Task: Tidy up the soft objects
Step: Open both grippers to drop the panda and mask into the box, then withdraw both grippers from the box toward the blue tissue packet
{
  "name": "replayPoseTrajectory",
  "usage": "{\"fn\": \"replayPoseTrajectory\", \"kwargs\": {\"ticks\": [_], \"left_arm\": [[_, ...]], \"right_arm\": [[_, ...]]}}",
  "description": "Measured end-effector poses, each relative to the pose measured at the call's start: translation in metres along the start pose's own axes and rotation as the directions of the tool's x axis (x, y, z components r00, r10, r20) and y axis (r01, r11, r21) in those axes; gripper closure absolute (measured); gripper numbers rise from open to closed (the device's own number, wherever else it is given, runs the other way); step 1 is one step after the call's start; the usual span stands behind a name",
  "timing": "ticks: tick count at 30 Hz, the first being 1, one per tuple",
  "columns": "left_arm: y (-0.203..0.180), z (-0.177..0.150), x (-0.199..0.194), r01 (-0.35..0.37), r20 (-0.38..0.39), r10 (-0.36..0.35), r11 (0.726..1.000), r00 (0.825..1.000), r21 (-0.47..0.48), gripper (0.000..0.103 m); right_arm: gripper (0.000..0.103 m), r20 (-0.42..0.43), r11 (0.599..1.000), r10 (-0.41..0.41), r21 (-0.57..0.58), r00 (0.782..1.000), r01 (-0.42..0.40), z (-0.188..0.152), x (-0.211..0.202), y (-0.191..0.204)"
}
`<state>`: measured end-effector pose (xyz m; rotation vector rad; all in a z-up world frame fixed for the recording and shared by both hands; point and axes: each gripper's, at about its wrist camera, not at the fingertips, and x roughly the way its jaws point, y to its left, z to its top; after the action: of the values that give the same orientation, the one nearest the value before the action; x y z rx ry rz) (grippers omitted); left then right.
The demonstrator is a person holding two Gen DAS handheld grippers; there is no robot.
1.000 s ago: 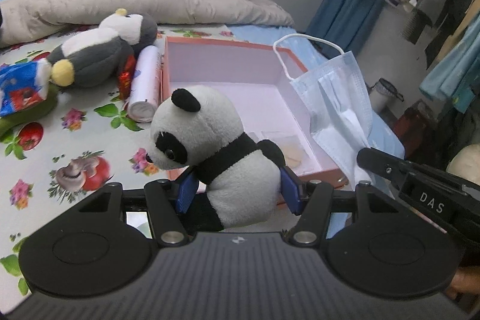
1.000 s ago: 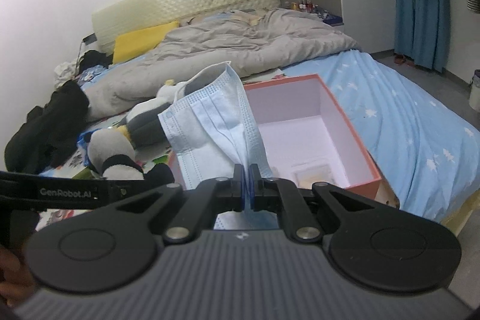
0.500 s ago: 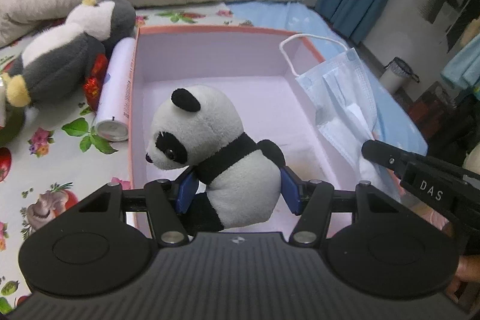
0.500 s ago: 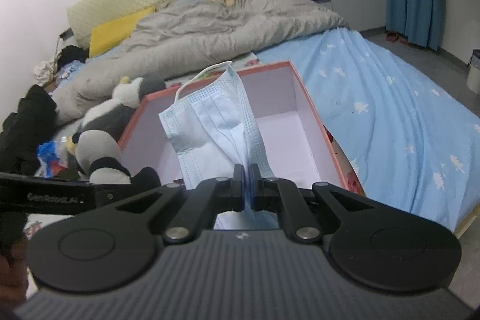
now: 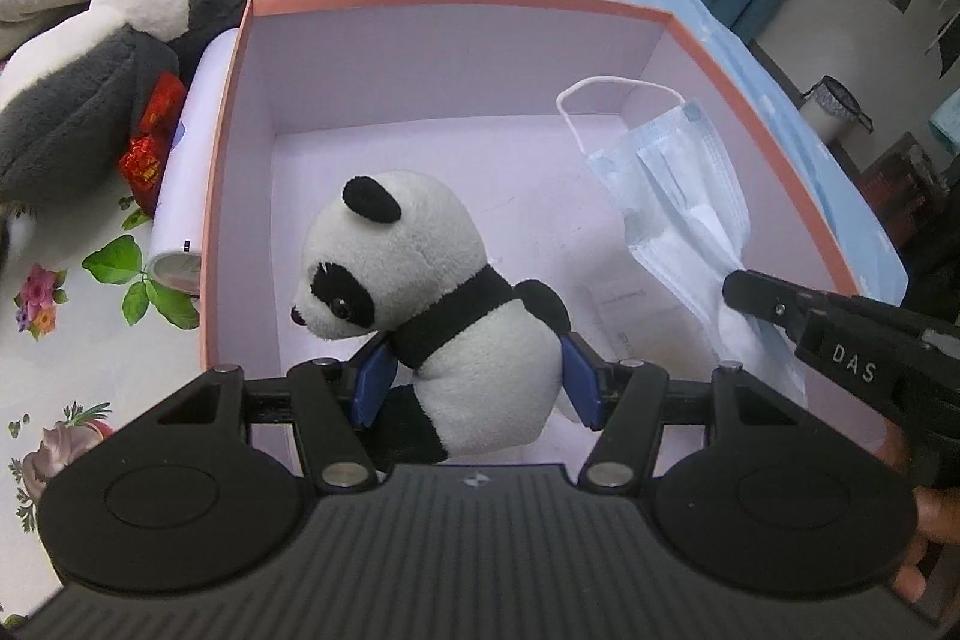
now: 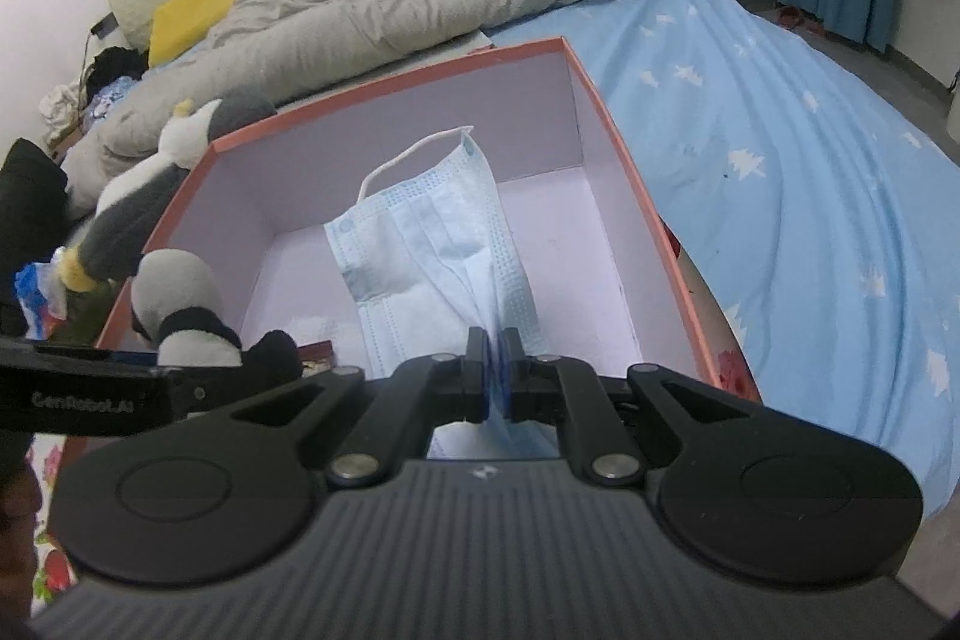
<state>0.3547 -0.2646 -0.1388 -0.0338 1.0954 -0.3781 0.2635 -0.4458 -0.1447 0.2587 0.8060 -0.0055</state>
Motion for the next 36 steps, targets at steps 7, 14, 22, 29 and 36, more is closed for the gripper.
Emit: {"fn": "replayPoseTrajectory", "kwargs": {"ticks": [7, 14, 22, 29, 36], "left_arm": [[-0.005, -0.002, -0.017, 0.003, 0.020, -0.003, 1.000, 1.000, 0.021, 0.032], [-0.008, -0.015, -0.059, 0.019, 0.082, -0.020, 1.000, 0.996, 0.015, 0.029], [-0.012, -0.041, -0.120, 0.027, 0.167, -0.033, 0.999, 0.985, 0.038, 0.029], [-0.011, -0.078, -0.159, 0.038, 0.204, -0.046, 0.998, 0.978, 0.043, 0.029], [-0.008, -0.110, -0.197, 0.054, 0.253, -0.063, 0.998, 0.965, 0.044, 0.029]], "right_arm": [[0.069, -0.028, 1.000, 0.006, 0.017, 1.000, -0.006, 0.004, 0.005, -0.003], [0.066, -0.002, 1.000, 0.010, 0.021, 1.000, -0.010, -0.001, -0.021, 0.003], [0.066, 0.064, 1.000, 0.008, 0.028, 0.998, -0.010, -0.013, -0.070, 0.017], [0.066, 0.116, 1.000, 0.015, 0.013, 0.993, -0.016, -0.030, -0.114, 0.034], [0.066, 0.133, 1.000, 0.020, -0.010, 0.991, -0.018, -0.054, -0.145, 0.052]]}}
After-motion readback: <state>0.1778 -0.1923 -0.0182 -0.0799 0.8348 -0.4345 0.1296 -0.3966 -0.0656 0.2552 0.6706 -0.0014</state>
